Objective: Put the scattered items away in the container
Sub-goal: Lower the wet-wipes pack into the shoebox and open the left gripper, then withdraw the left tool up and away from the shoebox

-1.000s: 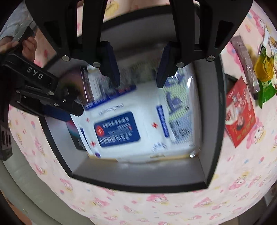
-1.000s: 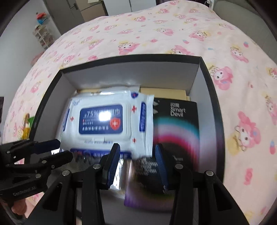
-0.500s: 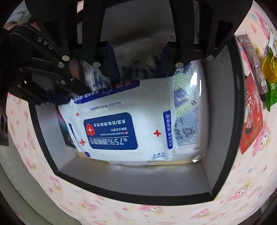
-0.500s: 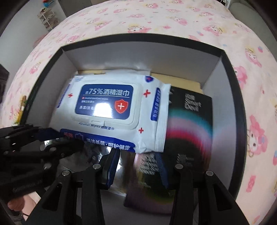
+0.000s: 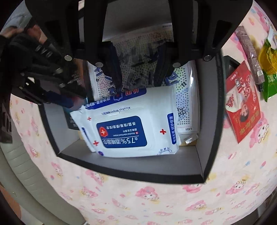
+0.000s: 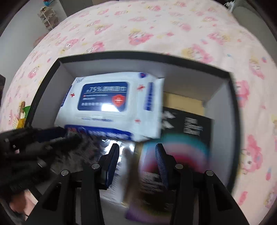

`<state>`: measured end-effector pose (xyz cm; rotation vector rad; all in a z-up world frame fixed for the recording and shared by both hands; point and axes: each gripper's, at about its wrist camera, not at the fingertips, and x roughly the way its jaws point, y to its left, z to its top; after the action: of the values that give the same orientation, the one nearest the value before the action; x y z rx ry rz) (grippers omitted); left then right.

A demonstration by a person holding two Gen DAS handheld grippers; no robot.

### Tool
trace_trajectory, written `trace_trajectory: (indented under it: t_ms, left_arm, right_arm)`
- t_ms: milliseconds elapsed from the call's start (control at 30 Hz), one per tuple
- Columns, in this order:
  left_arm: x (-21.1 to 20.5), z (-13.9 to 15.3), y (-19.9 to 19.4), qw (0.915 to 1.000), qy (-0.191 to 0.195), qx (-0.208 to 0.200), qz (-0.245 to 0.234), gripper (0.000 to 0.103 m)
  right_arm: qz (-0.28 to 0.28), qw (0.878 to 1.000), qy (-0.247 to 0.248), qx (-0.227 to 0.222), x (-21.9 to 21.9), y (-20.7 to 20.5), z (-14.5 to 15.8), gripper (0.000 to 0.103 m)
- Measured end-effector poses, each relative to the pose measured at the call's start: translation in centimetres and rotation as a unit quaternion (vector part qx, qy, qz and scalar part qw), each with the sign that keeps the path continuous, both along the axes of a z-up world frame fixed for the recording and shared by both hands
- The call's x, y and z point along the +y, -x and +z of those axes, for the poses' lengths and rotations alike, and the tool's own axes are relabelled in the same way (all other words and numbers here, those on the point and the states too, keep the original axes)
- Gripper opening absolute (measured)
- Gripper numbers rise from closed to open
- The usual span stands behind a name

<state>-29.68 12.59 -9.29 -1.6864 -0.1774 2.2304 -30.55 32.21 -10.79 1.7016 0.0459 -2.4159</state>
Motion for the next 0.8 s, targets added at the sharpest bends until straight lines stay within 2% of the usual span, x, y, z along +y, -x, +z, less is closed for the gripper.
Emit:
trace_trajectory:
  t_ms: [100,233,300,400,533,667,800]
  left_arm:
    - [-0.5,0.3,-0.4,0.9991,-0.005,0.027,0.033,0.037]
    - [0.0,0.1,-0.8,0.9980,-0.006,0.033,0.053,0.037]
    - [0.0,-0.2,-0.5,0.9984,-0.008,0.026,0.049,0.037]
    - [0.5,-1.2,0.9,0.9985,-0.009,0.028,0.046,0.034]
    - [0.1,-0.6,0.3,0.9984,-0.016,0.033,0.044,0.033]
    - [0.7,-1.0,0.4,0.9993,-0.003,0.024,0.028,0.033]
    - [1.1,-1.6,0.1,0.9999,-0.004,0.011,0.012,0.033]
  right_arm:
    - [-0.049,0.998,0.029,0.038,2.1,-0.1,1.4,0.039]
    - [-0.110,0.992,-0.004,0.069,2.8,1.6,1.7,0.039]
    - [-0.115,0.992,-0.009,0.051,2.6,3.0,0.9,0.040]
    - [-0.119,0.993,0.026,0.010,2.7,5.1,-0.7,0.039]
    - [-0.095,0.993,0.062,0.018,1.3,4.8,-0.8,0.039]
    - [-0.074,0.996,0.051,0.024,-0.6,3.7,-0.7,0.039]
    - [-0.080,0.995,0.053,0.012,0.4,2.8,-0.6,0.039]
